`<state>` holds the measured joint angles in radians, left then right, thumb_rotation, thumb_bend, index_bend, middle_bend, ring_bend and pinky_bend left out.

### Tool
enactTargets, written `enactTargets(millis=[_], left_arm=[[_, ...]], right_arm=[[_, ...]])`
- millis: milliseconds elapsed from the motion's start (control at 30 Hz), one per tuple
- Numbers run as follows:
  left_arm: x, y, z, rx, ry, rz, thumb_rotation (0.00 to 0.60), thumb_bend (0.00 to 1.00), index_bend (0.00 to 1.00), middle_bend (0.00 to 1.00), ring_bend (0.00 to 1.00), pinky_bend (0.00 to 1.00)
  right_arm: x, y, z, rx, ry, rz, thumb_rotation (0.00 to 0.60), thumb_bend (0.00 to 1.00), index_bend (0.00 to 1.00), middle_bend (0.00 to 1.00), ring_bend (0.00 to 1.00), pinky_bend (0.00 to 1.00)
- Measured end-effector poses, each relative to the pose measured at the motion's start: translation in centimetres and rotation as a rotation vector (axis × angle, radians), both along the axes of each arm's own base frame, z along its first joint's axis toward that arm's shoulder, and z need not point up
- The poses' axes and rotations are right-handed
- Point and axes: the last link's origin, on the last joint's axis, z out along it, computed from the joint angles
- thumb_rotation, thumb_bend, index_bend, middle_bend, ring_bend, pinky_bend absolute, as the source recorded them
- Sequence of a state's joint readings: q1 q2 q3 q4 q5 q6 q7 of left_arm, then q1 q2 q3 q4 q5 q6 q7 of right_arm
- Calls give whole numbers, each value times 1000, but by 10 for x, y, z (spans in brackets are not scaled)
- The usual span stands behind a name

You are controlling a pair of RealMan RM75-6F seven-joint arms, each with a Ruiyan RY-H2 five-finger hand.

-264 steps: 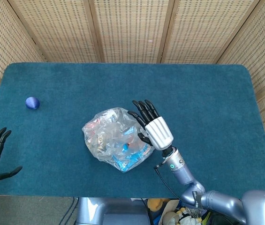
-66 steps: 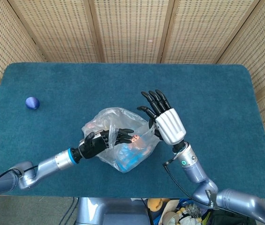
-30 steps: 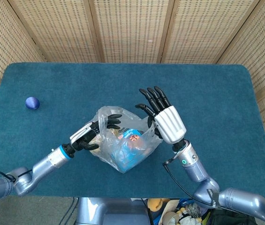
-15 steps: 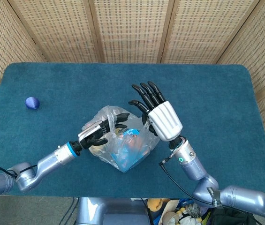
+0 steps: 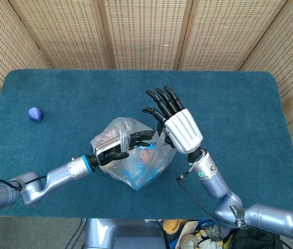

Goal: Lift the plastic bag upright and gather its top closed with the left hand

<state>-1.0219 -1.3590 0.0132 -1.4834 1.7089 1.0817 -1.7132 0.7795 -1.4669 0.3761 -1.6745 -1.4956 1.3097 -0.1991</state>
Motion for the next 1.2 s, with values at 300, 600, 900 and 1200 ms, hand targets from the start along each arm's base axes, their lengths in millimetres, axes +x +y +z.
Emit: enactTargets(millis=[300,600,900,1200], left_arm=[[9,-3,1,-9,-32,-12,254,129,125,0,71,77],[12,-6,1,-29,-37,-26,251,131,136,0,72,86],[1,-11,14,8,-49,-22,251,129,152,0,64,83],[-7,-5,26,67,-87,29,244,131,144,0,41,79]], right_arm=[[9,-1,2,0,18,18,600,938,291,93,0,0],[15,-4,3,-5,33,29,600,941,291,93,0,12],[15,-9,5,-21,50,20,600,940,289,93,0,12],[14,-6,2,-15,49,28,600,938,287,93,0,12]])
